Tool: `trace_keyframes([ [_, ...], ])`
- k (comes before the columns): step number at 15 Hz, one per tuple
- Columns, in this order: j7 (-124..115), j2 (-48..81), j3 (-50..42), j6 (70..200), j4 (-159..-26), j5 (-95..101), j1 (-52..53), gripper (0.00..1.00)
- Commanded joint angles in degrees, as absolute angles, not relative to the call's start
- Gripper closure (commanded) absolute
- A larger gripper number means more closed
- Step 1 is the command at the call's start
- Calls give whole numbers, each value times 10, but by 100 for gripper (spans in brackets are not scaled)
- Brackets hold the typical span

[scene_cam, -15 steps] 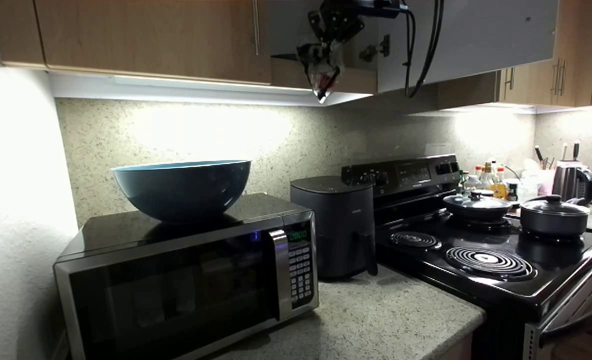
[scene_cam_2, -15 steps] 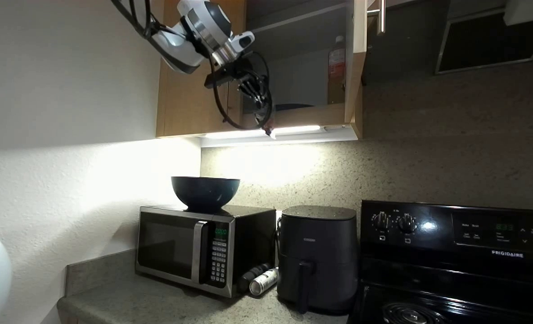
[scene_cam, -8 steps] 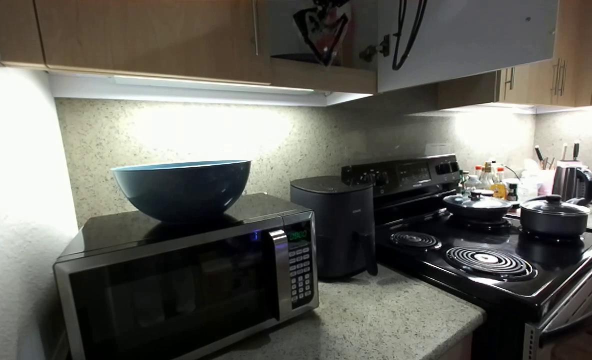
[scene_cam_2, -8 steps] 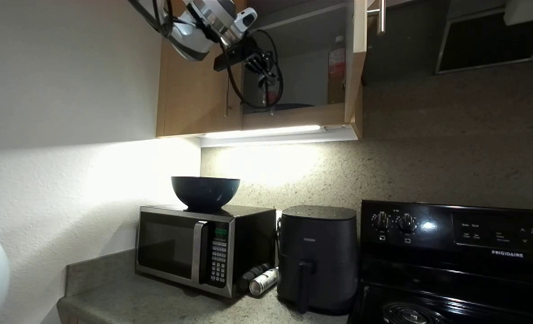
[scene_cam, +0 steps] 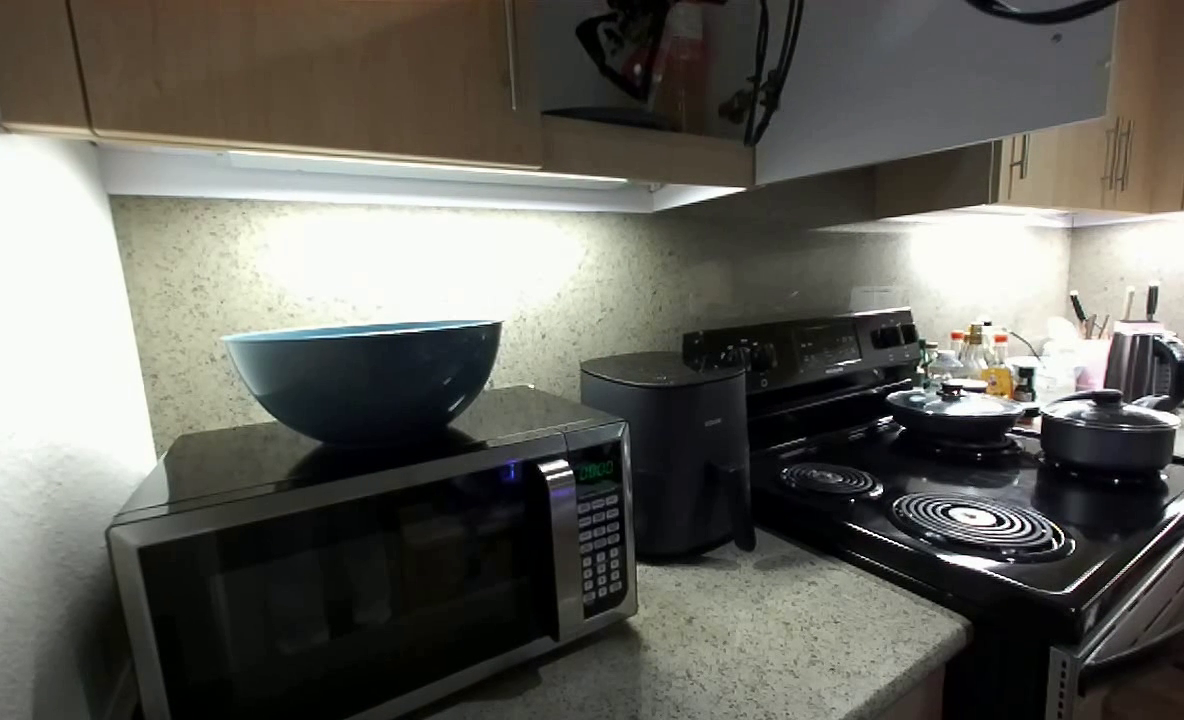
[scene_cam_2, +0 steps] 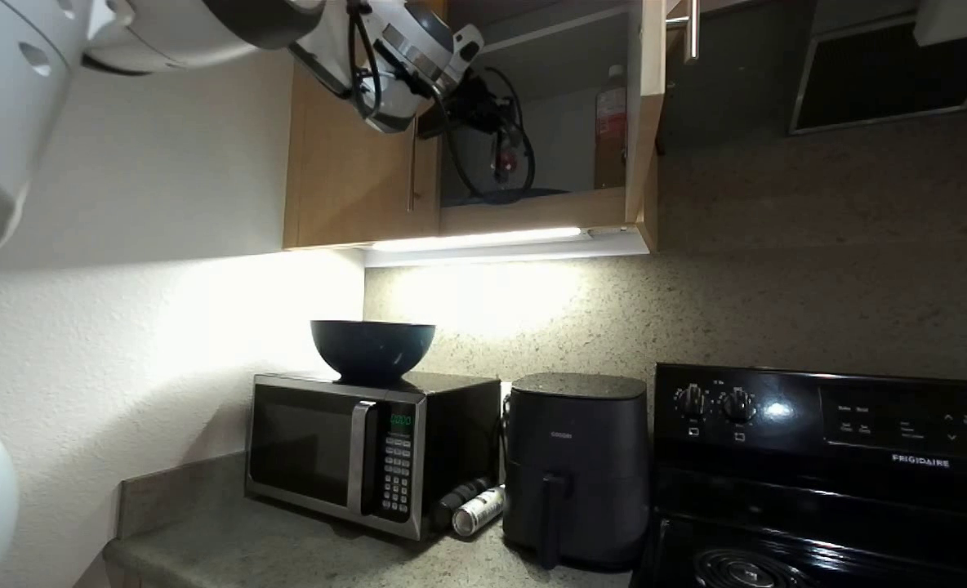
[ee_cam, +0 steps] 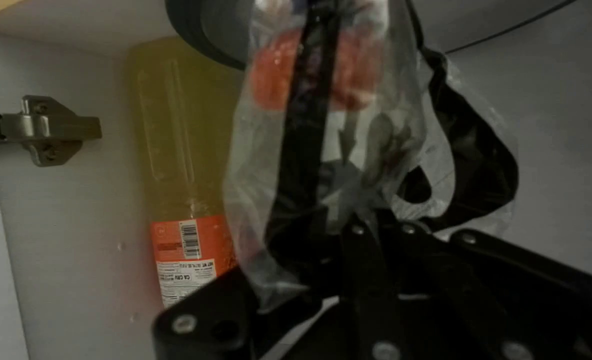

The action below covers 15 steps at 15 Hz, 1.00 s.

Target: Pick up the plastic from the top of the microwave and put it inside the open cabinet

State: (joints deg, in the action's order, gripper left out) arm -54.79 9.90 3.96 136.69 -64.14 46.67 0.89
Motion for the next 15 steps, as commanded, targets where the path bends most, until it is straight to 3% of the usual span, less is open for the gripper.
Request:
trace_keyframes([
  [1,-583,179,32,1382,-540,498,17,95],
  [7,-542,244,48,1339,-468,451,13,96],
  [8,-538,249,52,1336,-462,445,12,71],
  [10,-539,255,54,1324,-449,444,14,69],
  [15,-537,241,60,1304,-441,455,21,39],
])
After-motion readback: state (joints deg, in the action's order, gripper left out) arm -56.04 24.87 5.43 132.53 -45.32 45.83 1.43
